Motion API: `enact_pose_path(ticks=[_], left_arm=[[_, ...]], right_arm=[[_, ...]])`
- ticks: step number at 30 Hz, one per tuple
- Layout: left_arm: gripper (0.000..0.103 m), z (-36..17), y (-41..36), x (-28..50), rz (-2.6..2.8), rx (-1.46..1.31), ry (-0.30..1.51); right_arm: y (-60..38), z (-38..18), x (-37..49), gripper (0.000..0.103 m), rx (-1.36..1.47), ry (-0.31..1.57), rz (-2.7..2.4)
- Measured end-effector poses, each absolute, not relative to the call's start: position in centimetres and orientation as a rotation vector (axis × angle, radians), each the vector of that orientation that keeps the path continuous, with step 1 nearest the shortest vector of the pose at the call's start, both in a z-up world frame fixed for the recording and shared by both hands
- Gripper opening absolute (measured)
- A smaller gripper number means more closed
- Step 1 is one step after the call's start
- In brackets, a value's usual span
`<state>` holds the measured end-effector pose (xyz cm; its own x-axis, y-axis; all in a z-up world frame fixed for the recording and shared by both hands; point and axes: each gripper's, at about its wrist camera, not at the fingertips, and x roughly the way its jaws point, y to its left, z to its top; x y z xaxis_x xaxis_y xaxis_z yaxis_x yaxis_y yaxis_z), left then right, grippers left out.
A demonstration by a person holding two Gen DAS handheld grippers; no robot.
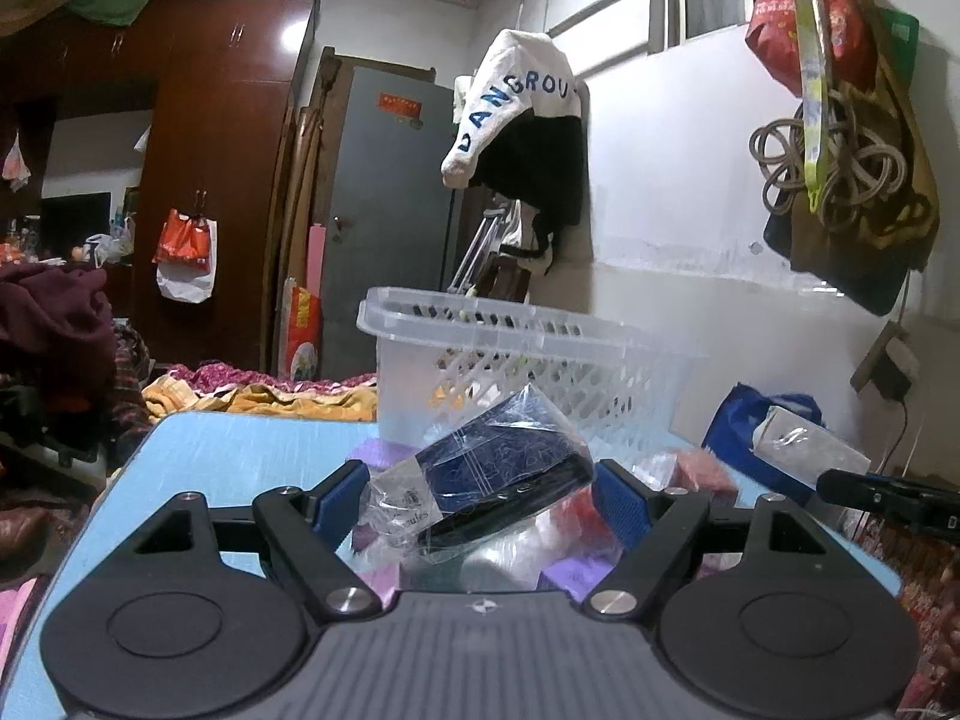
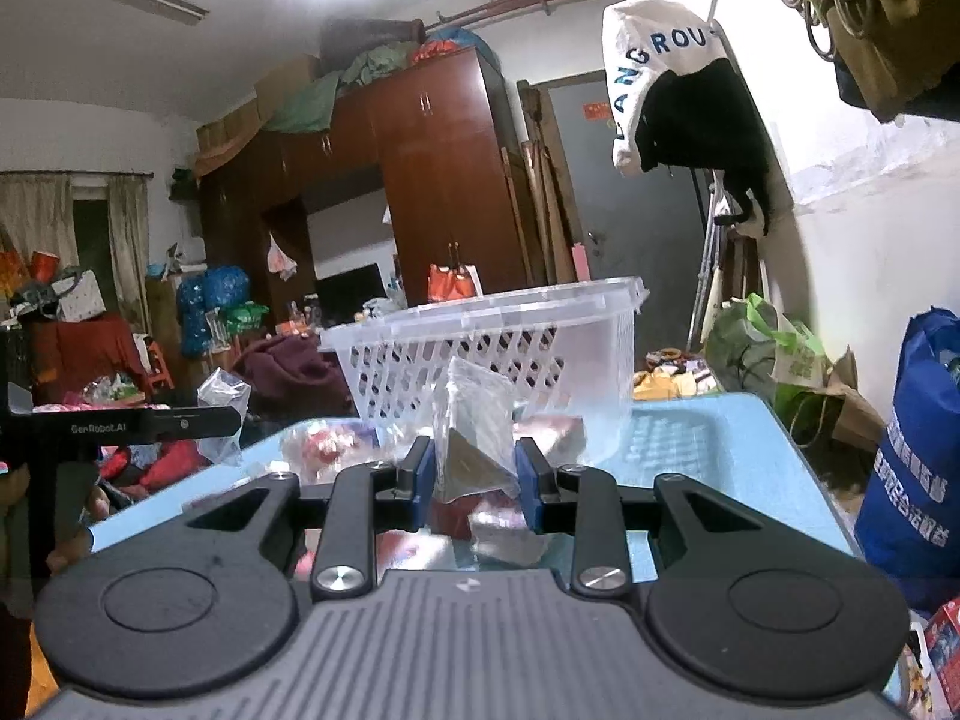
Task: Organize objects
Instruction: 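Lift both bags into the white basket and open both grippers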
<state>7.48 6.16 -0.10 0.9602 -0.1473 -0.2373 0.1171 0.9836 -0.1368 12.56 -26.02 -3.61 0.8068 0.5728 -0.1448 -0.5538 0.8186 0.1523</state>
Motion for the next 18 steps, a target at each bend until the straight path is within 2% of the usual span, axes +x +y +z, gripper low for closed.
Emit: enact_pose_path(ticks=[5, 12, 16, 17, 18], left_arm=[[0.084, 3.5, 6.6, 10.6, -0.197, -0.153, 0.241], [0.084, 8.7, 4.6, 20.6, -0.191, -0.161, 0.318], [0.085, 8.4, 3.6, 25.1, -0.133, -0.115, 0.378], [0.086, 8.1, 3.3, 26.1, -0.115, -0.096, 0.393], [0.090, 7.9, 3.1, 26.7, -0.090, -0.075, 0.409]], right_arm=[[-25.6, 0.1, 15.6, 0.032, 0.133, 0.150, 0.650], [-20.5, 6.2, 24.7, 0.032, 0.046, 0.220, 0.661], [-17.9, 5.7, 28.3, 0.032, -0.029, 0.287, 0.613], [-17.6, 5.3, 28.8, 0.034, -0.036, 0.291, 0.603], [-17.3, 5.0, 29.2, 0.040, -0.040, 0.300, 0.594]])
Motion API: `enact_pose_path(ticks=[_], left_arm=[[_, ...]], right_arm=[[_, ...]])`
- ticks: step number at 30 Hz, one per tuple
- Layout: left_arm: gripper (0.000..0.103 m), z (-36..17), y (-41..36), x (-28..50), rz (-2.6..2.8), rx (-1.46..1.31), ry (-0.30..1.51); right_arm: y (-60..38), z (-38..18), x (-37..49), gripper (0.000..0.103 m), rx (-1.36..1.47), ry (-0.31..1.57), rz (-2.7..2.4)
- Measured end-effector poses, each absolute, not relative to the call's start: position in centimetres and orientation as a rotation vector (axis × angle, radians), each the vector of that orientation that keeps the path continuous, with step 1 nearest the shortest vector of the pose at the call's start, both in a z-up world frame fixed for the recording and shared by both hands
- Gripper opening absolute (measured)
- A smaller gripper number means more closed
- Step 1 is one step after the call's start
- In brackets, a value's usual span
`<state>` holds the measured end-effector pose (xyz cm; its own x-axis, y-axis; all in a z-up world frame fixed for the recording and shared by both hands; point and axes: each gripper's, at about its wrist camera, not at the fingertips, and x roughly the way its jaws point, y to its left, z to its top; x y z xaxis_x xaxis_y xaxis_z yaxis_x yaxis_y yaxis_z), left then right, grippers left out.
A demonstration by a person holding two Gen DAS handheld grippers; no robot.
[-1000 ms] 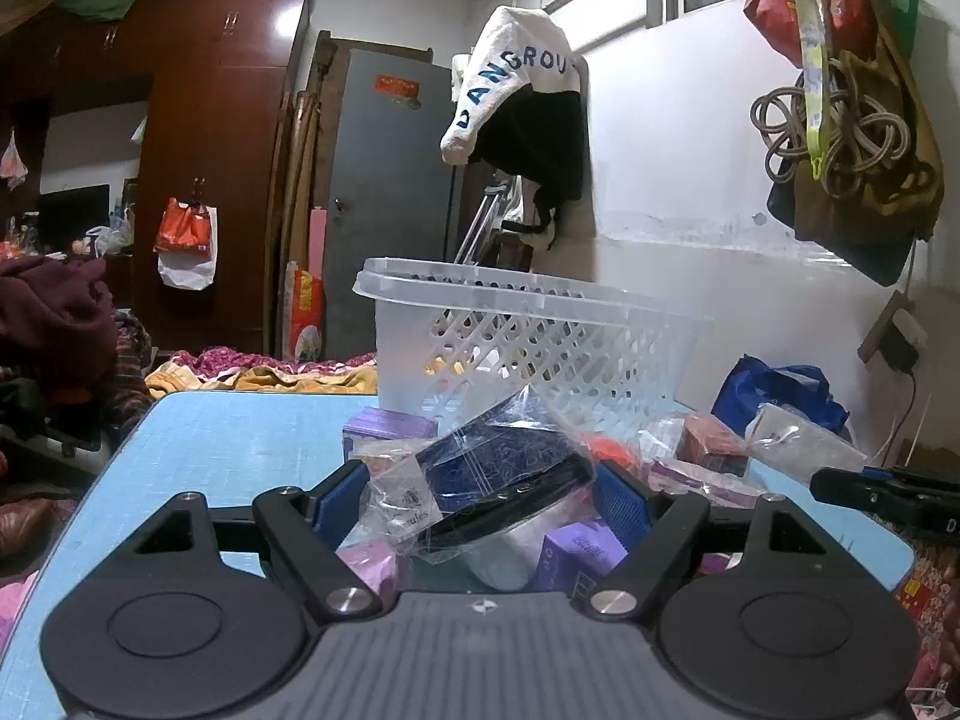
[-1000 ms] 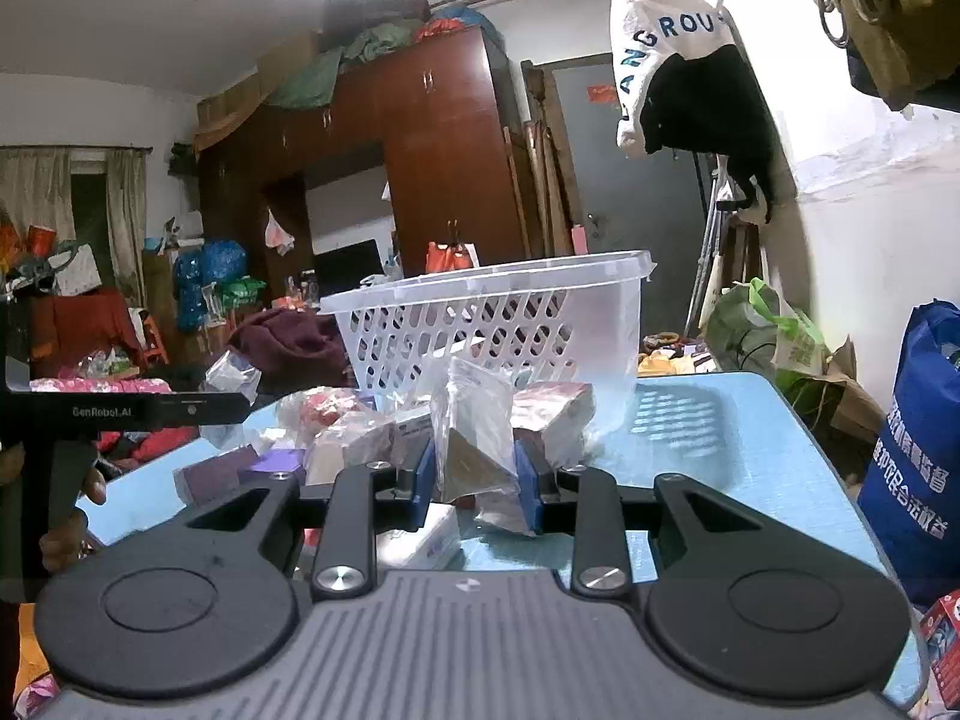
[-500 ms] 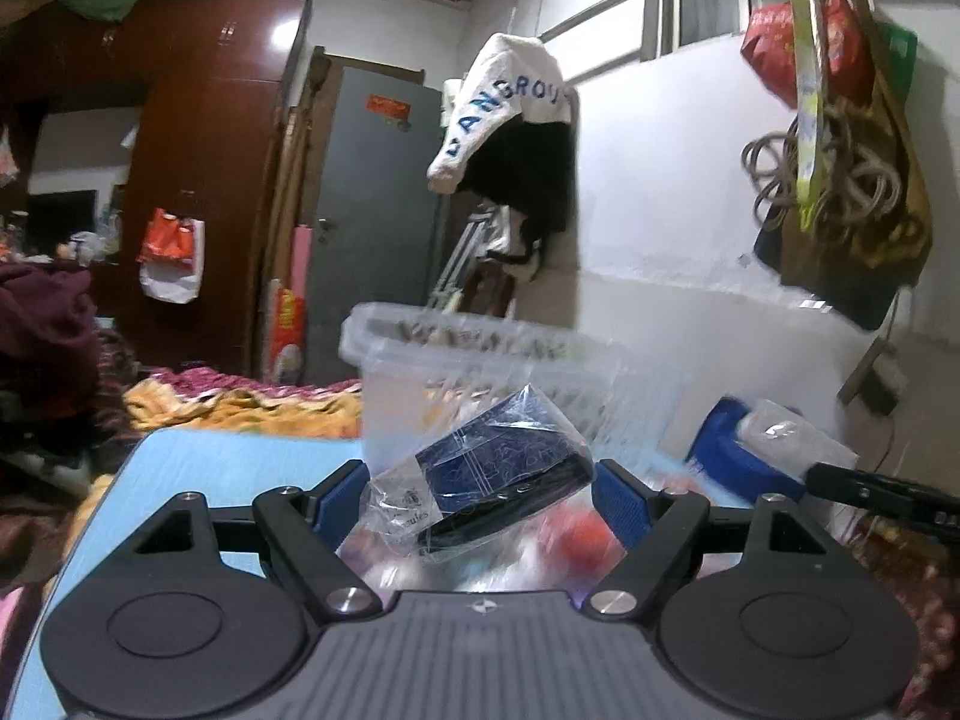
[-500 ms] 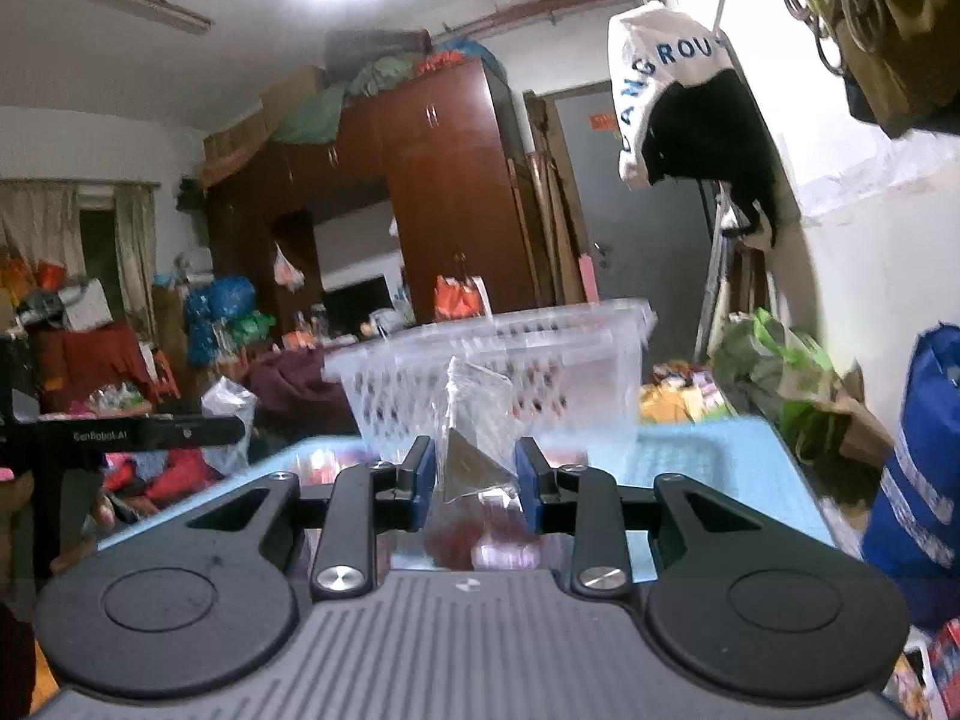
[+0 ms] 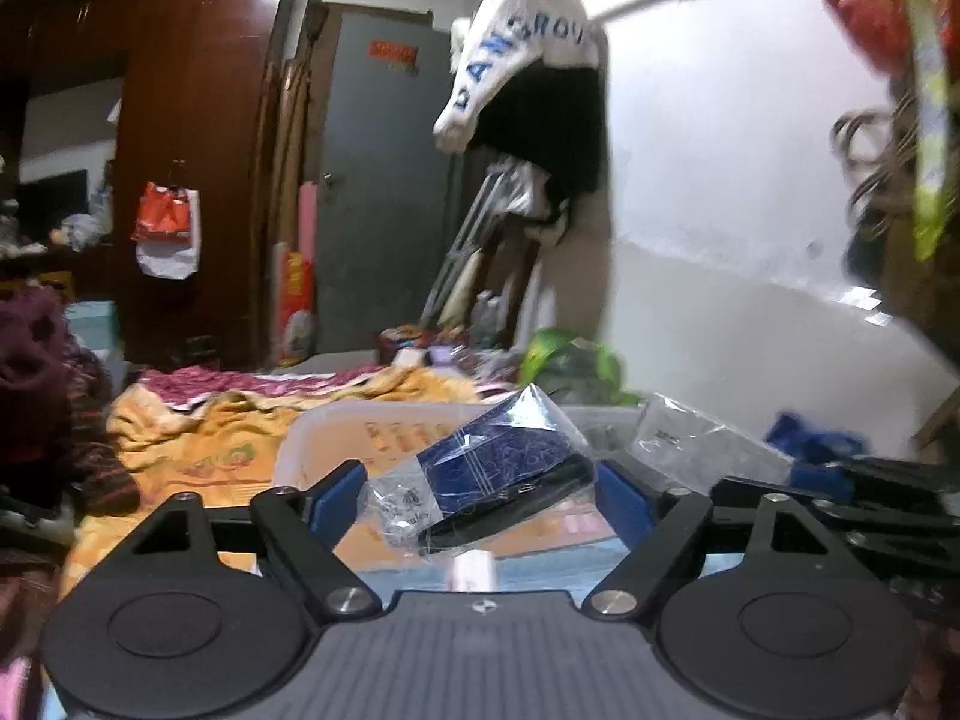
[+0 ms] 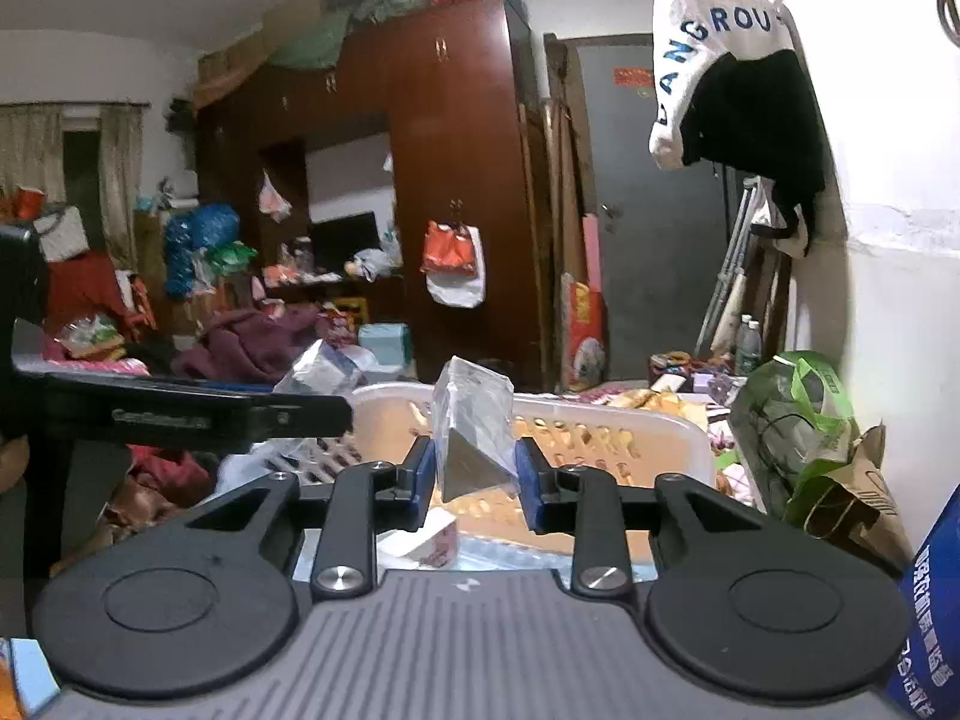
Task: Organize objects
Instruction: 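Lift both bags into the white basket and open both grippers, then grasp the pink-purple box with the left gripper while the right grasps a clear bag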
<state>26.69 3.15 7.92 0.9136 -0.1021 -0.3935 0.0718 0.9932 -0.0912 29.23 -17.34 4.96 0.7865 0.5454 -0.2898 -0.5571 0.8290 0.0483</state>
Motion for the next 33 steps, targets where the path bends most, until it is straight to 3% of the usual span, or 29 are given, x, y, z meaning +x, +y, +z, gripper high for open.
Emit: enact_pose_path(ticks=[1, 3, 5, 9, 18, 29, 33], left_arm=[[0.091, 7.6, 2.9, 27.2, -0.052, -0.054, 0.429], [0.092, 7.4, 3.2, 26.7, -0.016, -0.027, 0.433], [0.097, 7.2, 3.7, 24.8, -0.027, -0.019, 0.389], [0.103, 6.4, 5.4, 18.4, -0.061, -0.061, 0.278], [0.103, -0.6, 8.4, 6.3, -0.051, -0.104, 0.278], [0.099, -4.1, 9.1, 5.8, -0.038, -0.108, 0.352], [0.099, -4.7, 8.8, 5.7, -0.046, -0.097, 0.367]], right_arm=[[-17.1, 4.6, 29.6, 0.047, -0.045, 0.327, 0.587], [-17.4, 4.1, 29.2, 0.083, -0.042, 0.337, 0.567], [-18.5, 4.0, 26.9, 0.096, -0.037, 0.293, 0.579], [-22.0, 2.2, 21.4, 0.103, 0.051, 0.249, 0.637], [-27.2, -6.3, 11.8, 0.103, 0.147, 0.228, 0.573], [-24.0, -5.5, 12.7, 0.102, 0.019, 0.180, 0.555], [-22.8, -5.3, 12.9, 0.094, 0.004, 0.186, 0.585]])
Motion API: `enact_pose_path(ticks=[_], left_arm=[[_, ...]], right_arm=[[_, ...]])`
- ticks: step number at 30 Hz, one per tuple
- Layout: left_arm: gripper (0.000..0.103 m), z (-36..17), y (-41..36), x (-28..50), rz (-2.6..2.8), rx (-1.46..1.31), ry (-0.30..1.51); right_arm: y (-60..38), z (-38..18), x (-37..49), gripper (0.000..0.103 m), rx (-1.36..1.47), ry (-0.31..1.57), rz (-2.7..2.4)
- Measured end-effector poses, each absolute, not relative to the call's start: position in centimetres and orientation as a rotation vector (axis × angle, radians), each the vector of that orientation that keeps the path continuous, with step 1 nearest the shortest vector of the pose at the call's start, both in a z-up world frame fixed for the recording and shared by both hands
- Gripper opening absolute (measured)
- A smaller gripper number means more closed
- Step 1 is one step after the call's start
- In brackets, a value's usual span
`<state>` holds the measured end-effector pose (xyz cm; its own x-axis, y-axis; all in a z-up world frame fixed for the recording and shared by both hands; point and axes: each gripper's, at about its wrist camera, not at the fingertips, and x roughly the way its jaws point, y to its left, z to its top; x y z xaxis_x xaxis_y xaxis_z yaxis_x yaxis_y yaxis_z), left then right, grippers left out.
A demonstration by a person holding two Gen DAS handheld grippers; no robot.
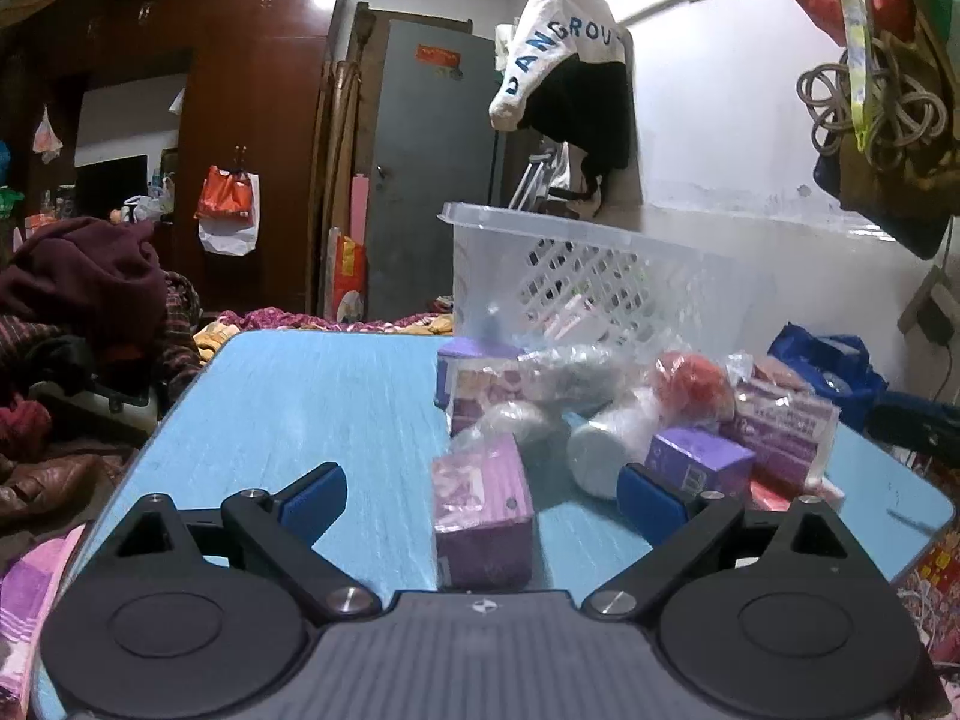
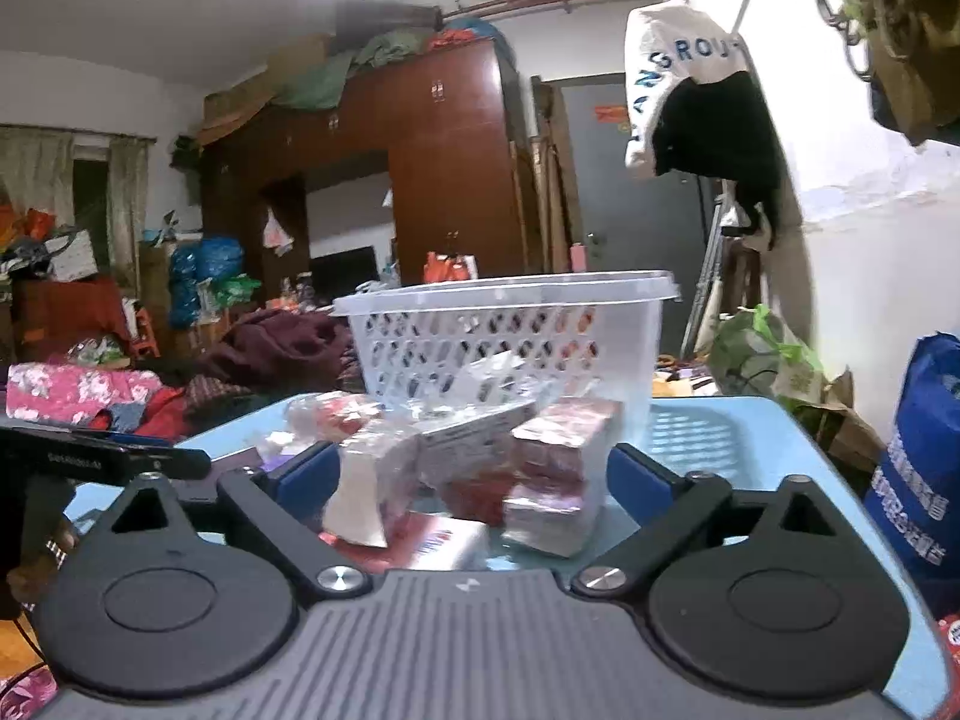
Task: Organize objects
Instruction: 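Grasp the pink-purple box with the left gripper while the right grasps a clear bag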
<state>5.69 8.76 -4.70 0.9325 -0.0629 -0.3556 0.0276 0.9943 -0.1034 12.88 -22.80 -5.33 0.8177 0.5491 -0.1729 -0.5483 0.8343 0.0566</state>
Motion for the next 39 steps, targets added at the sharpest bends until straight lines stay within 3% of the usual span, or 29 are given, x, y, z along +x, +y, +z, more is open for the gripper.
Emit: enact_pose_path(ticks=[1, 3, 5, 10, 20, 22, 23, 24, 30, 39], left_arm=[[0.099, -4.8, 8.6, 5.8, -0.048, -0.094, 0.372], [0.099, -5.1, 8.4, 5.8, -0.051, -0.093, 0.379], [0.099, -5.2, 8.2, 5.9, -0.045, -0.093, 0.380], [0.090, -5.7, 7.8, 6.1, -0.039, -0.080, 0.397], [0.087, -6.1, 7.0, 6.6, -0.020, -0.040, 0.407], [0.087, -6.0, 7.0, 6.7, -0.012, -0.039, 0.404], [0.086, -6.0, 7.0, 6.8, -0.011, -0.042, 0.404], [0.082, -6.0, 7.0, 6.9, -0.011, -0.046, 0.409], [0.044, -6.3, 6.7, 7.0, 0.005, -0.017, 0.422], [0.043, -4.9, 7.2, 5.0, 0.005, -0.041, 0.327]], right_arm=[[-22.3, -5.3, 13.0, 0.092, -0.006, 0.188, 0.592], [-21.6, -5.2, 13.4, 0.077, -0.015, 0.191, 0.598], [-20.8, -5.0, 13.7, 0.071, -0.019, 0.201, 0.616], [-18.9, -5.3, 14.3, 0.071, -0.063, 0.241, 0.675], [-17.5, -5.6, 14.5, 0.072, -0.093, 0.282, 0.697], [-17.6, -5.5, 14.8, 0.068, -0.071, 0.289, 0.693], [-17.6, -5.5, 14.7, 0.059, -0.064, 0.296, 0.701], [-17.7, -5.5, 14.7, 0.051, -0.052, 0.299, 0.712], [-19.0, -5.3, 13.3, 0.047, -0.040, 0.292, 0.654], [-21.5, -4.0, 11.8, 0.046, -0.004, 0.210, 0.630]])
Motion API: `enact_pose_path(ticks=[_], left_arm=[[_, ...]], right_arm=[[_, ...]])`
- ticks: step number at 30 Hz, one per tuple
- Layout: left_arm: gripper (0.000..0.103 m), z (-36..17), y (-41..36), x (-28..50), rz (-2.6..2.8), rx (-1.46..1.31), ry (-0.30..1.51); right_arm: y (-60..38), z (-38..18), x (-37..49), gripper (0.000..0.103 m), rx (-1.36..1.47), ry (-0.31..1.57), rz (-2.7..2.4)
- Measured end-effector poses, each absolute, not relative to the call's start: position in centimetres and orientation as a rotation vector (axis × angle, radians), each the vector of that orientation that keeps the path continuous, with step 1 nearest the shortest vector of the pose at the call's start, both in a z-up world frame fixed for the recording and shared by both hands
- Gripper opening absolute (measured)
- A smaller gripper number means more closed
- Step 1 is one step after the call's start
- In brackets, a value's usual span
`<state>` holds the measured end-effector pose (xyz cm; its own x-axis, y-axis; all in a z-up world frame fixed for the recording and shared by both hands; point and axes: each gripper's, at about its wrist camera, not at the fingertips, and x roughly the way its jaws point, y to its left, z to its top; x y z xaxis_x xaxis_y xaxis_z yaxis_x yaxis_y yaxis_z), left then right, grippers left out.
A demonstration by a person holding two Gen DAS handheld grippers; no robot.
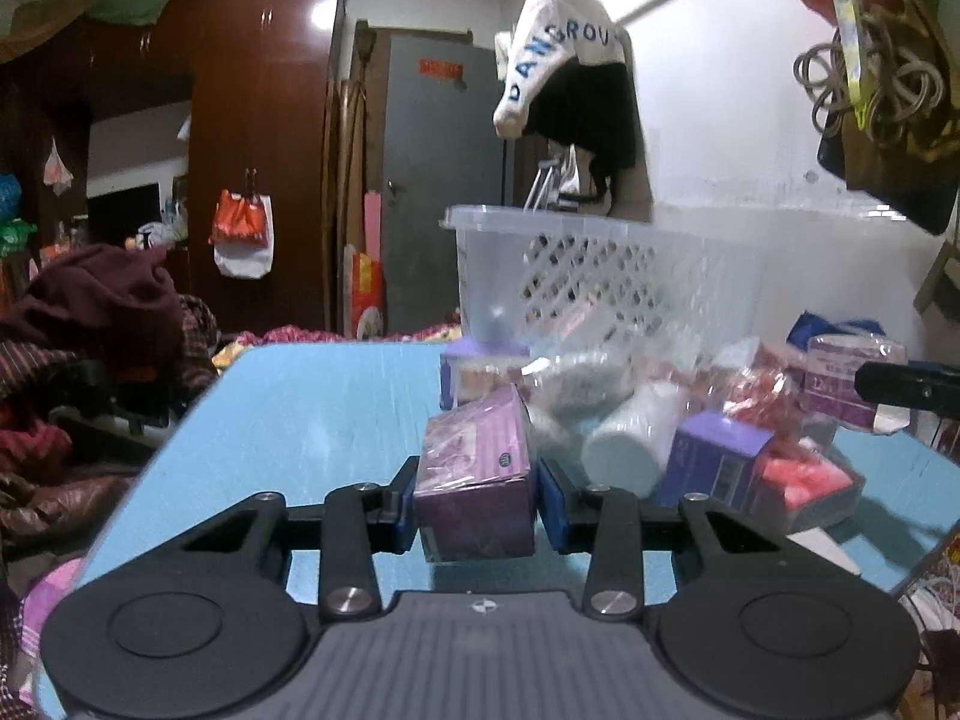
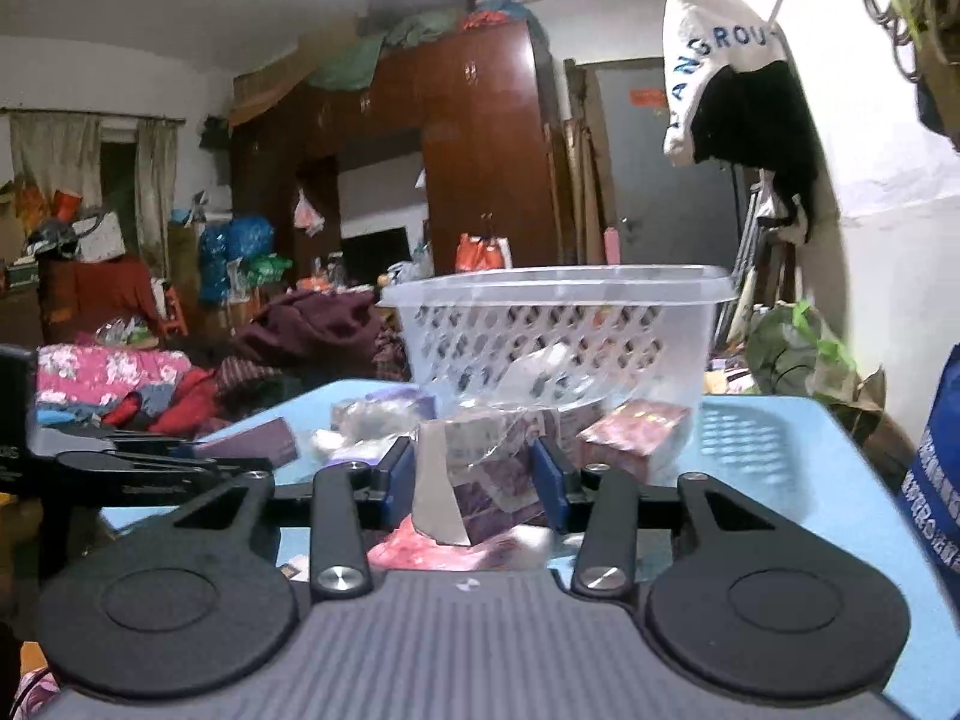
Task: Organize objects
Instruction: 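Grasp the pink-purple box with the left gripper while the right grasps a clear bag, then carry both items into the white basket and open both grippers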
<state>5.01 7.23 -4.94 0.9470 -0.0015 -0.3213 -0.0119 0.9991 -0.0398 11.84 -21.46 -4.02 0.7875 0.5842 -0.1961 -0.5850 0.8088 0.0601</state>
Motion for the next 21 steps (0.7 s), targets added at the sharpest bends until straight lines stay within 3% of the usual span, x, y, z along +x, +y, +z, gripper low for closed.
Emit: enact_pose_path(ticks=[21], left_arm=[[0.043, 1.3, 7.4, 7.4, -0.063, -0.058, 0.219]], right_arm=[[-22.4, -1.5, 14.6, 0.042, 0.045, 0.161, 0.636]])
